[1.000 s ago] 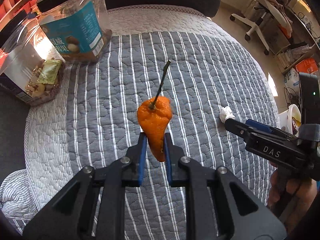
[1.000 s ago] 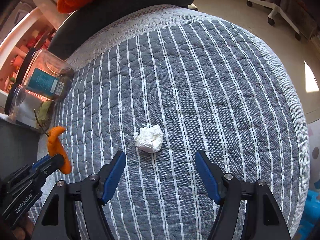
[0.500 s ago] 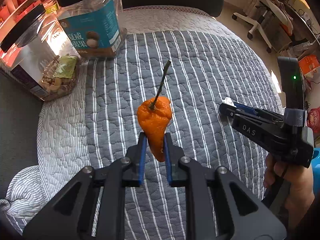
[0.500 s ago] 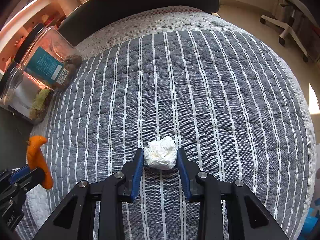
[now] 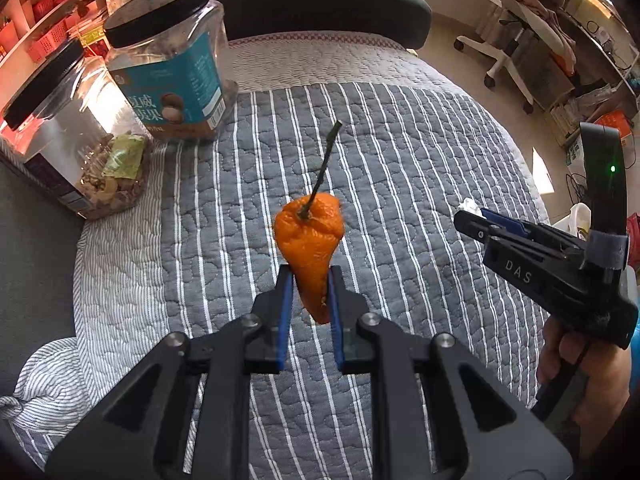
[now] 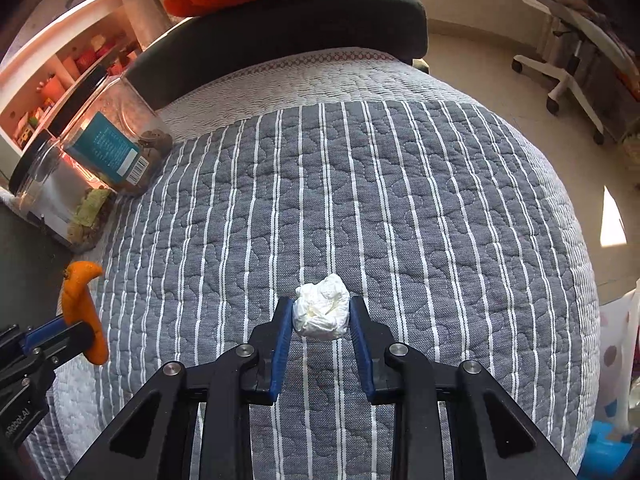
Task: Collect trash
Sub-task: 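Carry pepper and tissue ball to the white bin and open both tools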
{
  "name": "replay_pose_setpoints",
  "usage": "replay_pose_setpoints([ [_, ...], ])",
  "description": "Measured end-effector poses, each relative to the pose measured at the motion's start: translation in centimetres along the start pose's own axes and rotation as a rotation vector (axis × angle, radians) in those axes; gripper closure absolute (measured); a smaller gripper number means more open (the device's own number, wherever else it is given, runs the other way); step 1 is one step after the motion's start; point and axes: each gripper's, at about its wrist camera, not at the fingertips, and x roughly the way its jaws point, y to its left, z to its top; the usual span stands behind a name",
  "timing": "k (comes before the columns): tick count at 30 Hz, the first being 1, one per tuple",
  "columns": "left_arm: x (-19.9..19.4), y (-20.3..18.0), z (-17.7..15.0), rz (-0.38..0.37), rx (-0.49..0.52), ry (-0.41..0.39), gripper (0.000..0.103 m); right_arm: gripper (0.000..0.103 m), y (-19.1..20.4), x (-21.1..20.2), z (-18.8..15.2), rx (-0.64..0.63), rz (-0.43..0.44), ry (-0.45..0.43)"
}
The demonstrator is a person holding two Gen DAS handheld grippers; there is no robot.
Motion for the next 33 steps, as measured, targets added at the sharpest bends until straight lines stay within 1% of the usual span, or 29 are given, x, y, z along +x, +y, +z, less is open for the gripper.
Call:
replay_pose_setpoints([
  [9,-0.9,-4.1,0.7,-0.047,0.035,-0.046,0.085,0.074,-5.1,-4.0,0.1,0.065,-0.028,-0.047],
  [16,-1.0,-7.8,1.0,-0.082,0.066,-0.068,0.085,0.074,-9.1,-7.2,-0.9,0.115,-0.054,-0.078],
  [23,-0.8,-12.3,1.1,-0.116,0.114,-0.081,0.085,0.074,-13.6,-10.6,-2.6,0.165,-0.081,-0.109],
  [27,-0.8,-15.4,0.8,-0.142,0.155,-0.094,0.085,0.074,-16.6,-12.4,-4.0,0.195,-0.097,-0.124],
  [33,-0.6,-20.5,-0.1,-0.212,0.230,-0.111,0.085,0.074,-21.7,-15.4,-6.4,0.260,-0.121,-0.141],
])
